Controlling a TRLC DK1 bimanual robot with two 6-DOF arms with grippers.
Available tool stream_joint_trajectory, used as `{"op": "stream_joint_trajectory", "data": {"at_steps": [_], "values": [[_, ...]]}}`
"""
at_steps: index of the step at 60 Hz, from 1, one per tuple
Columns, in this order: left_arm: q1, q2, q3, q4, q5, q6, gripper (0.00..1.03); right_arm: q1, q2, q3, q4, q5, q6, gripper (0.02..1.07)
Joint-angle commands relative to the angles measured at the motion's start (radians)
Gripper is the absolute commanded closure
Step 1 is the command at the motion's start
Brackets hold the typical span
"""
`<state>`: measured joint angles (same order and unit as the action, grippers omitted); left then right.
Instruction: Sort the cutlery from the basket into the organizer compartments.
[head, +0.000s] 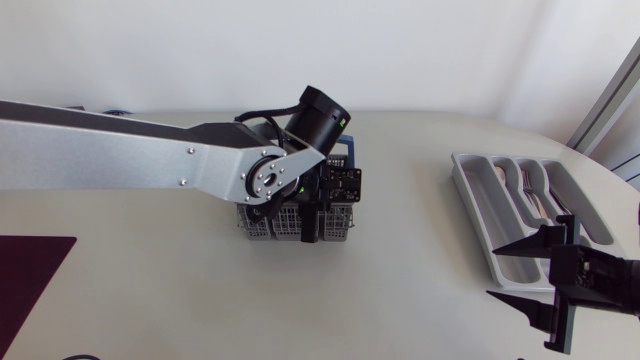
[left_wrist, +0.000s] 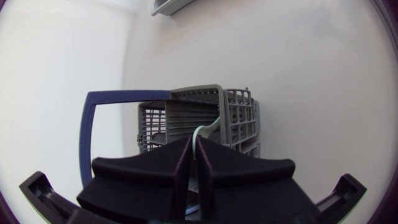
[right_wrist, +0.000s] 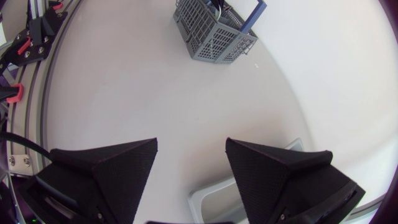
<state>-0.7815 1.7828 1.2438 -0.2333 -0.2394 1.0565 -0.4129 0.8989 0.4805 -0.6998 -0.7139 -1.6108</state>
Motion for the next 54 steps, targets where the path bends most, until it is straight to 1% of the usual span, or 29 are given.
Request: {"op": "stream_joint_trajectory", "data": {"at_steps": [1,19,34,39,44,50,54], "values": [[-0.010,-0.031,-0.040,-0.003,-0.006,0.039,1.00,0.014,-0.008,-0.029,0.002,-0.006,0.028,0.27],[-0.013,-0.120,-0.053,-0.011,-0.031,0.060,1.00,0.072,-0.069,-0.039,0.000,0.001,0.092,0.27],[-0.030,-0.230,-0.060,-0.011,-0.035,0.039,1.00,0.146,-0.166,-0.040,0.003,0.002,0.204,0.27],[-0.044,-0.286,-0.063,-0.015,-0.043,0.011,1.00,0.177,-0.216,-0.039,0.039,0.001,0.292,0.27],[-0.073,-0.342,-0.070,-0.023,-0.061,-0.029,1.00,0.215,-0.278,-0.039,0.082,0.001,0.391,0.27],[-0.093,-0.375,-0.046,-0.075,-0.070,-0.135,1.00,0.275,-0.331,-0.039,0.132,0.007,0.517,0.27],[-0.093,-0.373,-0.020,-0.115,-0.070,-0.205,1.00,0.333,-0.354,-0.037,0.181,0.034,0.612,0.27]]}}
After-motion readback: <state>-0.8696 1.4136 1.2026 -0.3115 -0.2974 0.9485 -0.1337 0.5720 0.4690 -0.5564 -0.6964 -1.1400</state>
